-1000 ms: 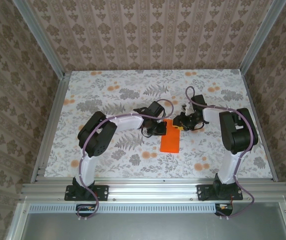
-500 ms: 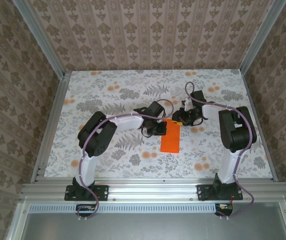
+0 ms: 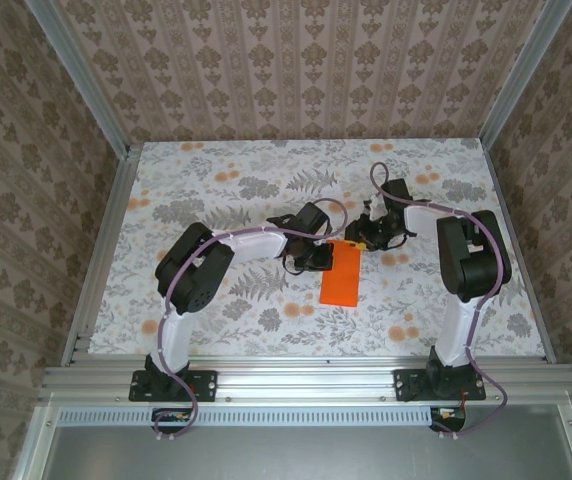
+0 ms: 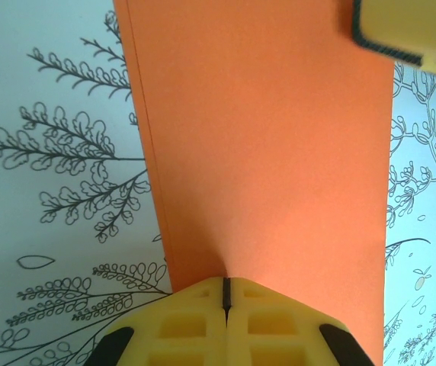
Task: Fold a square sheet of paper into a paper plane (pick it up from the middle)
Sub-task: Fold the square sheet of paper in half at the center of the table.
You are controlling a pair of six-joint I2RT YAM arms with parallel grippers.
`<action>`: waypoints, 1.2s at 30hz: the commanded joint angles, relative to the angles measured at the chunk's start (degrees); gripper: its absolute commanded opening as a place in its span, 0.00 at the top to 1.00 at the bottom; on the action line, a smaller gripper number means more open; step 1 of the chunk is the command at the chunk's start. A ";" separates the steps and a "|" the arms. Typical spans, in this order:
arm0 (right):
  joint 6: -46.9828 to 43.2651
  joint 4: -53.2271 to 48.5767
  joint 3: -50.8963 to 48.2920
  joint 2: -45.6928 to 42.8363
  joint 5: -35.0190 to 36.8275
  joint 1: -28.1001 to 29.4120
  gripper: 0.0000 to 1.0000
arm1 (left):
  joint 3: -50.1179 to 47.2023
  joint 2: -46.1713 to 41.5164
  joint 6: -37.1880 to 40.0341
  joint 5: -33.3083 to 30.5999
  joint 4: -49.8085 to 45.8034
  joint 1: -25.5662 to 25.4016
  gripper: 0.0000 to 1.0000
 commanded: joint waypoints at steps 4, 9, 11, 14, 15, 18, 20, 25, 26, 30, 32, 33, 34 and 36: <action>-0.51 -1.27 2.09 1.38 0.55 -0.32 0.67 | -1.71 3.23 0.91 -1.86 -6.11 -0.69 1.00; 0.17 -0.51 1.27 3.83 2.49 -0.76 0.68 | -1.51 3.23 0.86 -1.88 -6.23 -0.76 1.00; 0.40 -0.29 1.02 3.77 2.10 -0.85 0.68 | -1.57 3.14 0.95 -1.88 -6.27 -0.75 1.00; 0.32 -1.11 1.49 1.98 1.90 -0.85 0.68 | -1.62 3.14 0.95 -1.88 -6.17 -0.81 1.00; 0.23 -1.52 1.78 1.16 1.80 -0.93 0.68 | -1.52 3.10 0.95 -1.88 -6.17 -0.78 1.00; -0.06 -2.70 2.53 -2.00 0.92 -1.10 0.67 | -1.51 3.14 0.95 -1.88 -6.17 -0.81 1.00; -0.23 -2.98 2.23 -4.00 0.72 -1.37 0.67 | -1.51 3.10 0.95 -1.88 -6.17 -0.82 1.00; -0.11 -1.88 -0.16 -4.46 0.31 -1.73 0.67 | -1.37 3.03 1.01 -1.80 -6.17 -0.82 1.00; 0.21 -1.05 -0.85 -3.91 0.40 -1.86 0.67 | -1.34 3.01 1.13 -1.71 -6.24 -0.79 1.00; 1.36 1.43 -2.55 -1.34 0.17 -1.99 0.67 | -1.34 2.92 1.16 -1.71 -6.26 -0.81 1.00; 1.52 2.44 -3.33 -0.29 0.33 -2.08 0.67 | -1.41 2.81 1.15 -1.71 -6.37 -0.88 1.00; 1.59 2.73 -3.62 0.13 0.62 -2.13 0.68 | -1.33 2.79 1.13 -1.71 -6.34 -0.90 1.00; 1.68 2.89 -3.76 0.61 0.80 -2.21 0.67 | -1.34 2.79 1.19 -1.79 -6.41 -0.88 1.00; 1.71 3.42 -4.33 1.37 1.30 -2.28 0.67 | -1.33 2.71 1.29 -1.79 -6.52 -0.88 1.00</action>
